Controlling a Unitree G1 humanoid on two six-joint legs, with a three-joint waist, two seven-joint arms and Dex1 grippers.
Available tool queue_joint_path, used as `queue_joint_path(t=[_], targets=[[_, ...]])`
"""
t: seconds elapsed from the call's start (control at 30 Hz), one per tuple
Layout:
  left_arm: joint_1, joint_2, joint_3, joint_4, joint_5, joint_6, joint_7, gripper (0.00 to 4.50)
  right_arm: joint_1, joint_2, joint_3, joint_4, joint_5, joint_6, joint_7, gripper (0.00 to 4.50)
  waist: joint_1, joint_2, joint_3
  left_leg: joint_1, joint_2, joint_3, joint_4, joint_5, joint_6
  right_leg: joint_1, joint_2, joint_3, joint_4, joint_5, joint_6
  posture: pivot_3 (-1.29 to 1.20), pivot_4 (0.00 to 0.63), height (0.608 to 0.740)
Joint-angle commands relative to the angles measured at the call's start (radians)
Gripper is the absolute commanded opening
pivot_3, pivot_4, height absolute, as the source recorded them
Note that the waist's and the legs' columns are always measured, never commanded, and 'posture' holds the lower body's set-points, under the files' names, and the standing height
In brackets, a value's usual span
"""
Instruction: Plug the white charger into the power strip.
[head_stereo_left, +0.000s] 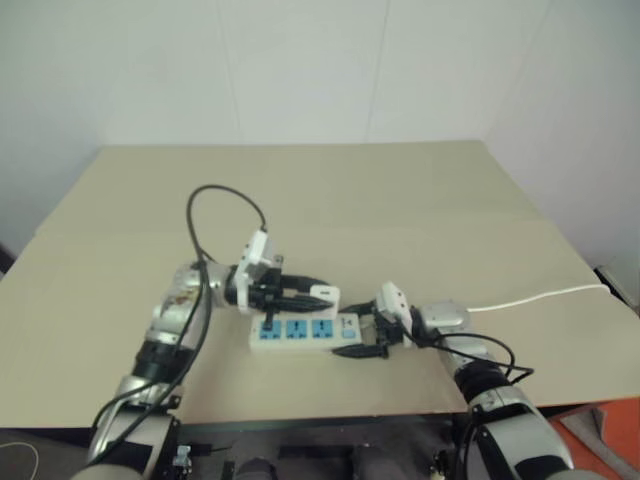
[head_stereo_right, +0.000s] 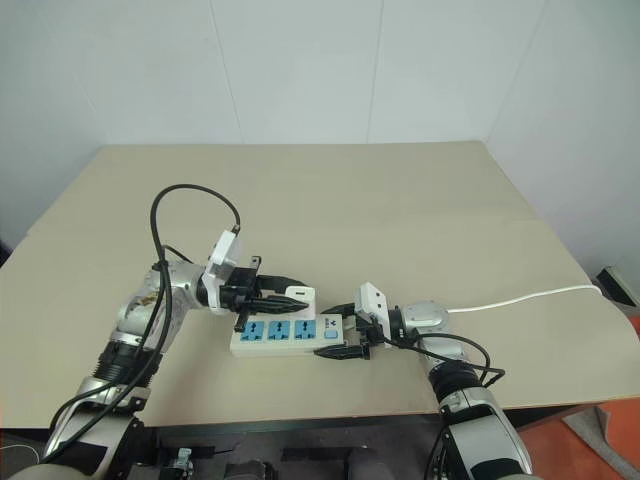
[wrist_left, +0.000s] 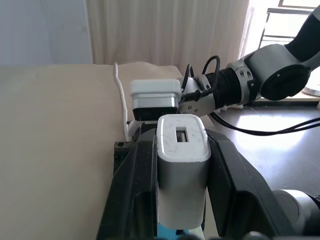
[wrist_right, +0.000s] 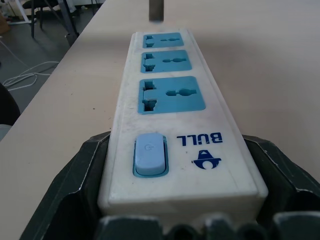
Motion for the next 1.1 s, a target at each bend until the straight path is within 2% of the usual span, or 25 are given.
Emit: queue_joint_path(t=[0.03, 1.1], targets=[[0.006, 0.002, -0.008, -0.02, 0.013, -0.049, 0.002, 1.0, 0.002, 0.009, 0.013, -0.016, -0.004, 0.004, -0.001, 3.42, 0.0, 0.0, 0.0, 0.0, 0.0, 0.0, 0.0, 0.0, 0.0, 0.0, 0.0, 0.0, 0.0, 0.0, 0.0, 0.0, 0.15, 0.74], [0.032, -0.01, -0.04, 0.024, 0.048, -0.089, 0.024, 1.0, 0.008, 0.005, 0.011, -0.032, 0.004, 0.039, -0.003, 3.42, 0.0, 0.0, 0.0, 0.0, 0.0, 0.0, 0.0, 0.0, 0.0, 0.0, 0.0, 0.0, -0.001, 0.0, 0.001, 0.0, 0.15, 0.74]])
